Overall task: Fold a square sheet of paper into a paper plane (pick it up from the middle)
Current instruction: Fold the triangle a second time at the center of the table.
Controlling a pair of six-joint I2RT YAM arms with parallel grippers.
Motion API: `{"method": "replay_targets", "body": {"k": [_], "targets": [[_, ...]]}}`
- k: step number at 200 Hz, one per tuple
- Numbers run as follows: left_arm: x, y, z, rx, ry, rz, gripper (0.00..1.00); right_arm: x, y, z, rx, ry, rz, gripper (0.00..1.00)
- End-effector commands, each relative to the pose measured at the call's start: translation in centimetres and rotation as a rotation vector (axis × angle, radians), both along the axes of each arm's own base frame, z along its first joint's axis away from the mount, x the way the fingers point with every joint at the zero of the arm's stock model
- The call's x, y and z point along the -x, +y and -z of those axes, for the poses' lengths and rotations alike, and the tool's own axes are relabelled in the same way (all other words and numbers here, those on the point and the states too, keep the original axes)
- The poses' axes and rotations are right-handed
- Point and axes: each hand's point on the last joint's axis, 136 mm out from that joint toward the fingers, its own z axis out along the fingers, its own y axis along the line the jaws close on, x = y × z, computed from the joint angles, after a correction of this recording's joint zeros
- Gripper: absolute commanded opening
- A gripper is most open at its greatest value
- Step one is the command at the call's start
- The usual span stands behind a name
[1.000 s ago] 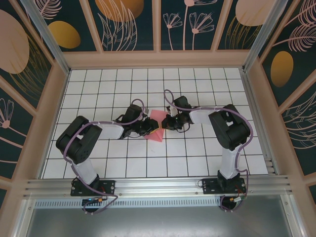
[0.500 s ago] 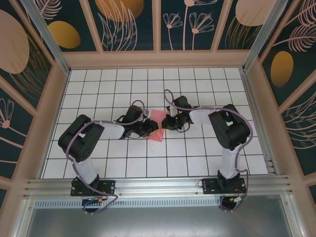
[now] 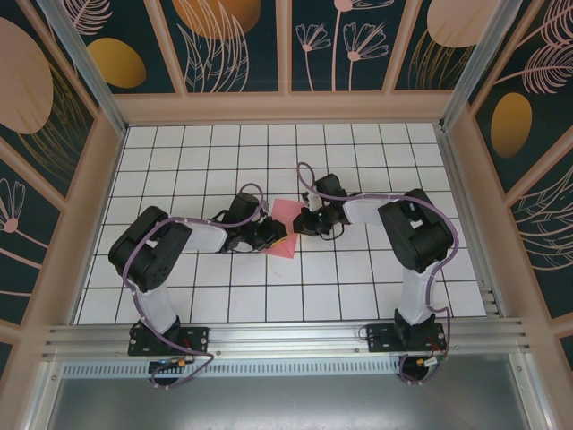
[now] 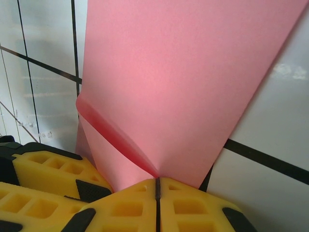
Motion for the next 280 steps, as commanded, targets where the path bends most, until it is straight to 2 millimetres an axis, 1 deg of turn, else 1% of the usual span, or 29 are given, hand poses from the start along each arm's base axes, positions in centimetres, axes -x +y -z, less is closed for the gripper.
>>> {"method": "replay_targets", "body": {"k": [1, 92, 120, 156, 178, 203, 228, 250, 280], "targets": [[0.2, 0.4, 1.2, -0.036, 0.008, 0.000, 0.24, 0.1, -0.8, 1.8, 0.073, 0.013, 0.003, 0.10], [0.7, 1.1, 2.1, -0.062, 0.032, -0.027, 0.22, 0.1, -0.9, 2.1, 0.081, 0.016, 0.006, 0.10], [0.7, 1.1, 2.0, -0.060, 0.031, -0.026, 0.22, 0.1, -1.0, 2.2, 0.086, 0.020, 0.008, 0.10], [0.7, 1.1, 2.1, -0.065, 0.033, -0.023, 0.22, -0.1, -1.2, 2.1, 0.097, 0.013, 0.017, 0.10], [0.9, 1.3, 2.5, -0.081, 0.050, -0.028, 0.22, -0.2, -1.3, 1.7, 0.101, 0.006, 0.019, 0.10], [1.1, 1.8, 3.0, -0.111, 0.071, -0.042, 0.22, -0.5, -1.3, 0.7, 0.101, -0.012, 0.026, 0.13], [1.2, 2.2, 3.4, -0.134, 0.083, -0.055, 0.22, -1.0, -1.3, -1.0, 0.092, -0.046, 0.040, 0.16], [1.2, 2.3, 3.6, -0.138, 0.091, -0.059, 0.21, -1.2, -1.5, -2.1, 0.095, -0.071, 0.058, 0.19], [1.2, 2.3, 3.7, -0.139, 0.096, -0.065, 0.20, -1.0, -1.7, -2.5, 0.095, -0.078, 0.061, 0.19]]}}
